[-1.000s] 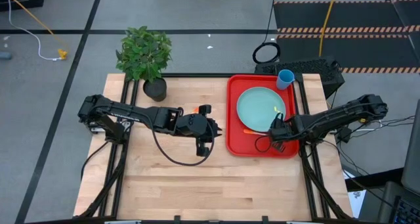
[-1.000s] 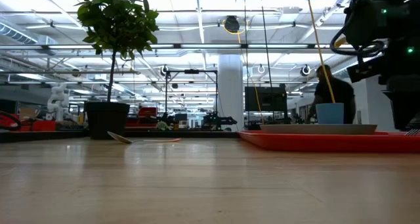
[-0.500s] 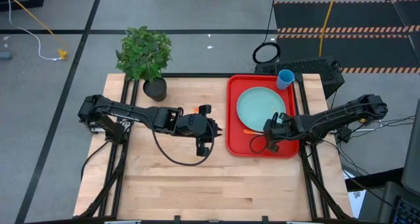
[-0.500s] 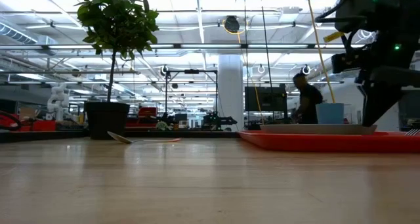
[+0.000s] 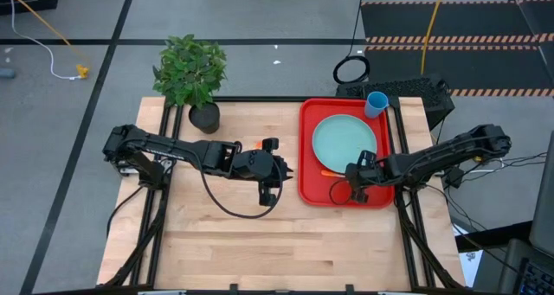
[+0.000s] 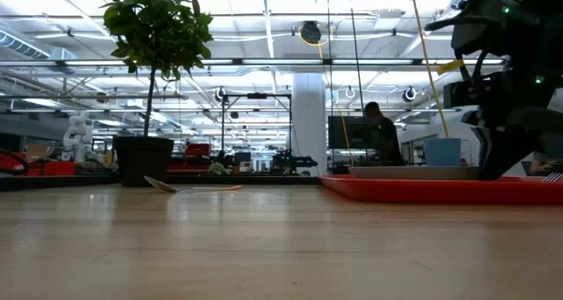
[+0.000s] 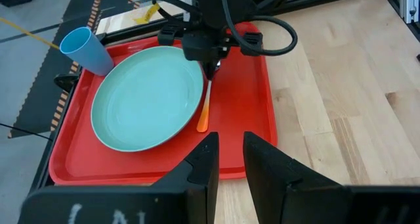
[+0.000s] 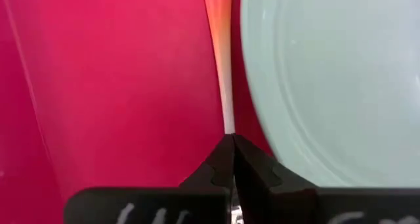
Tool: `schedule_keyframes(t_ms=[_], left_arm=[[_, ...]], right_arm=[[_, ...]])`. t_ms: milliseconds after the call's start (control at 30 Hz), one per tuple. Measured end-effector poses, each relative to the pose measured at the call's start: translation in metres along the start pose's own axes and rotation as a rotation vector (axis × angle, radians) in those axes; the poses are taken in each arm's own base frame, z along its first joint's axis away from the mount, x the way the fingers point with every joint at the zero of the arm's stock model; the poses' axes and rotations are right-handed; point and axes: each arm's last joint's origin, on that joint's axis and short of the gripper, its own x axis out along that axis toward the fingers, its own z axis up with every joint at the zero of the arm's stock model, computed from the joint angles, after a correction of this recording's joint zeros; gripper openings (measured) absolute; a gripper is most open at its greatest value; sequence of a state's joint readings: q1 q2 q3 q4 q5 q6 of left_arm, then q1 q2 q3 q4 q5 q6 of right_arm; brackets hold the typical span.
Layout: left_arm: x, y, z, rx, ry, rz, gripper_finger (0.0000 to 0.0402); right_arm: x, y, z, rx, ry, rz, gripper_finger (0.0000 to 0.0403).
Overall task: Pick and place plate/cup/fork/spoon on tray
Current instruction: Put the orange fork on the red tray at the bottom of the light green plate
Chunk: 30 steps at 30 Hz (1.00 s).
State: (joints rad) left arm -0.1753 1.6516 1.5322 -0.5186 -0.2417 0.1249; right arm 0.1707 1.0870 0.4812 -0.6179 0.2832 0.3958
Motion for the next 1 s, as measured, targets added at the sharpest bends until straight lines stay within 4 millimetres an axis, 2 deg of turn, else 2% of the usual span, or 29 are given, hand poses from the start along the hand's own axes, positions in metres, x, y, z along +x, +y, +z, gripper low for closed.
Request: schedule_keyframes(t_ms=[1000], left_arm=[[0.0000,0.0004,0.0025,-0.004,-0.026,0.004,0.0074]], right_arm=[[0.0001,0.0011,0.0006,-0.026,0.000,0.029,0.0000]])
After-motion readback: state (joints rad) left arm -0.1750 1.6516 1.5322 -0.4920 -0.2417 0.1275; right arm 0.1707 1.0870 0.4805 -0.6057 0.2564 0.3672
